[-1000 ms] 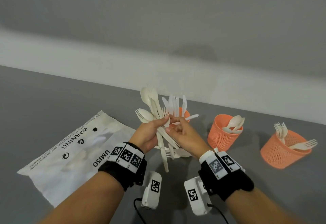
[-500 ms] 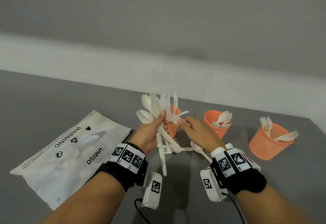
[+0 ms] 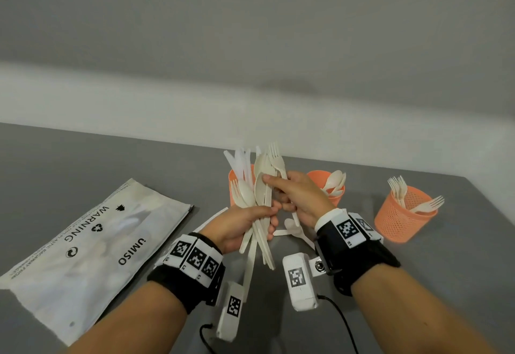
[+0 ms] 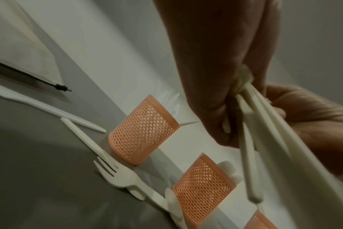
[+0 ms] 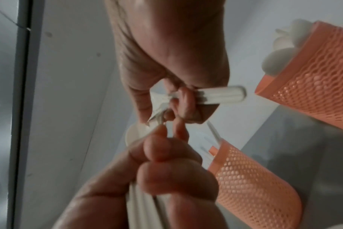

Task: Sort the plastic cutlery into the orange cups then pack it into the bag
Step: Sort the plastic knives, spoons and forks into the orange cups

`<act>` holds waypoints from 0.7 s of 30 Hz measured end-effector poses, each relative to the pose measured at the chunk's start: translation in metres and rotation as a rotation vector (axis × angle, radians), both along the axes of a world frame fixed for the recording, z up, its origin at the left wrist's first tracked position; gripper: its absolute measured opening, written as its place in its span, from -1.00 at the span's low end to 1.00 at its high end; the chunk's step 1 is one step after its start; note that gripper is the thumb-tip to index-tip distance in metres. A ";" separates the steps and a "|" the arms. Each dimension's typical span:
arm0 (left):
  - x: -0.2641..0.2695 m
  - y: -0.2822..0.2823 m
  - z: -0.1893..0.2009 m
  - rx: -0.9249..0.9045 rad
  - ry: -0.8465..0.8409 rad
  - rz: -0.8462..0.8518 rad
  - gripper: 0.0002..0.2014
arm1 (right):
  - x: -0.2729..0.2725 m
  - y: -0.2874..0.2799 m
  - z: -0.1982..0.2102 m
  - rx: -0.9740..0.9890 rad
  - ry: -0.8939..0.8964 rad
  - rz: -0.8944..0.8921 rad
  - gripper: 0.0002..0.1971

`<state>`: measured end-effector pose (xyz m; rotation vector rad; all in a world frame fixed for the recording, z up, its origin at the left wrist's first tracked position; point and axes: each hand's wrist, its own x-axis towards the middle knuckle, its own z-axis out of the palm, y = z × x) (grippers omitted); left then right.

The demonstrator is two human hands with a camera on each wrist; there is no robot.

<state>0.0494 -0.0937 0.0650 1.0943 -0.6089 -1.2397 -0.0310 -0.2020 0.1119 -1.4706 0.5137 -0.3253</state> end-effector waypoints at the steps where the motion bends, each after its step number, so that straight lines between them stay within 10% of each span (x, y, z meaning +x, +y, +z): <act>1: -0.002 0.000 0.000 0.000 -0.022 -0.007 -0.90 | 0.001 -0.004 -0.003 0.017 -0.005 -0.032 -0.85; 21: -0.024 -0.023 0.006 0.012 0.009 0.080 -0.70 | -0.019 -0.021 -0.015 0.092 -0.091 -0.152 -0.78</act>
